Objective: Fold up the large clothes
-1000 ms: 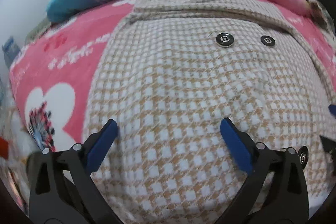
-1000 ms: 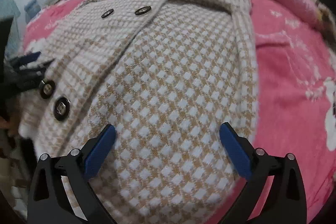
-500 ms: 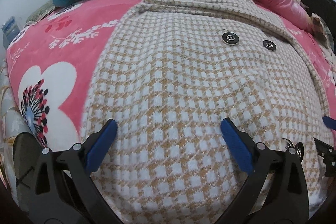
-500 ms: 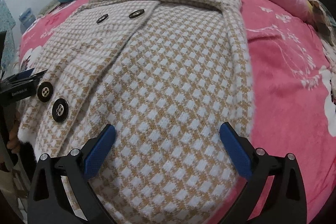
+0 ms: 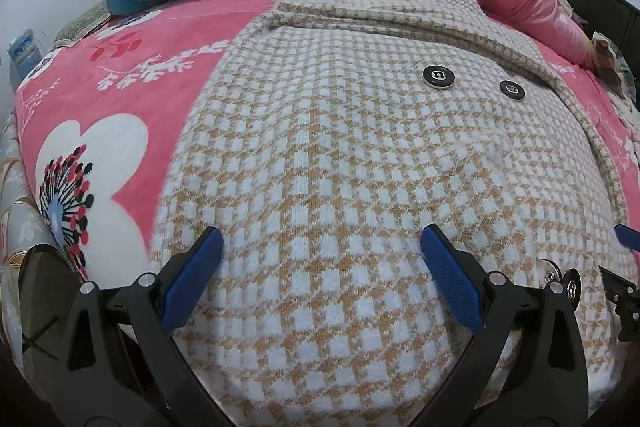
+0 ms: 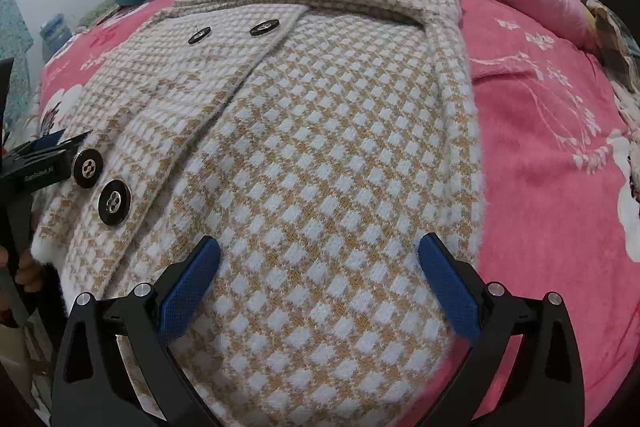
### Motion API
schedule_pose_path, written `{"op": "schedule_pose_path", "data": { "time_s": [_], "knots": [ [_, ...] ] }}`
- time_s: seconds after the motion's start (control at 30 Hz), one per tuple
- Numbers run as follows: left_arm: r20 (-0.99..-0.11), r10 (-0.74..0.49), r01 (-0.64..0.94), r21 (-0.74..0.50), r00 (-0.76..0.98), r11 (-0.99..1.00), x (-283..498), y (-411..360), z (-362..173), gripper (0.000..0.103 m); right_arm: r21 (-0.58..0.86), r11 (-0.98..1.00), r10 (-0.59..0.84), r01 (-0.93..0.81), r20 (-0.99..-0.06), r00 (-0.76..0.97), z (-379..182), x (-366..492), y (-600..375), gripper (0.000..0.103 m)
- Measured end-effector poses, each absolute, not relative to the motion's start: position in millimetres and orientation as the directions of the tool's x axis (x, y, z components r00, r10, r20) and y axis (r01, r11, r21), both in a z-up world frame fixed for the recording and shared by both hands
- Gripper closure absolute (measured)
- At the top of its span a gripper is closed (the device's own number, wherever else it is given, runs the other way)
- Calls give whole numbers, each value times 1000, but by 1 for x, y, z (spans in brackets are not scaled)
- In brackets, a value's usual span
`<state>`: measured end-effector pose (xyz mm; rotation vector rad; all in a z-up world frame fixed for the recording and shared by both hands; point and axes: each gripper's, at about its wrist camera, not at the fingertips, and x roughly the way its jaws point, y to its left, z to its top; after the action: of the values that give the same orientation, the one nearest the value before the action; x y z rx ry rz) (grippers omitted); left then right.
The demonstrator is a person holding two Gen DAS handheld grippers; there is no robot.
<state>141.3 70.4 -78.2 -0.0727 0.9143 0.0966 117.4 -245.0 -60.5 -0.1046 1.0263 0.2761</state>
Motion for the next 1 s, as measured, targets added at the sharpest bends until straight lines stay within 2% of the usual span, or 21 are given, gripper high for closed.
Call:
{"op": "schedule_pose_path", "data": {
  "time_s": [0.3, 0.43, 0.63, 0.77, 1.0],
  "knots": [
    [-794, 52, -114, -21, 606, 993, 146, 67, -77, 7, -6, 963, 127, -268, -872, 474, -48, 117, -239, 7],
    [-794, 53, -114, -21, 606, 993, 148, 66, -76, 7, 18, 954, 172, -299, -850, 497, -31, 107, -234, 7],
    [-795, 52, -112, -20, 605, 994, 150, 66, -76, 7, -50, 932, 137, -359, -869, 475, -48, 93, -216, 7],
    [-794, 59, -119, -16, 605, 993, 144, 66, -76, 7, 14, 940, 179, -340, -869, 461, -53, 94, -227, 6],
    [-796, 56, -115, -17, 603, 993, 151, 67, -76, 7, 30, 938, 198, -346, -865, 461, -56, 96, -232, 6]
  ]
}}
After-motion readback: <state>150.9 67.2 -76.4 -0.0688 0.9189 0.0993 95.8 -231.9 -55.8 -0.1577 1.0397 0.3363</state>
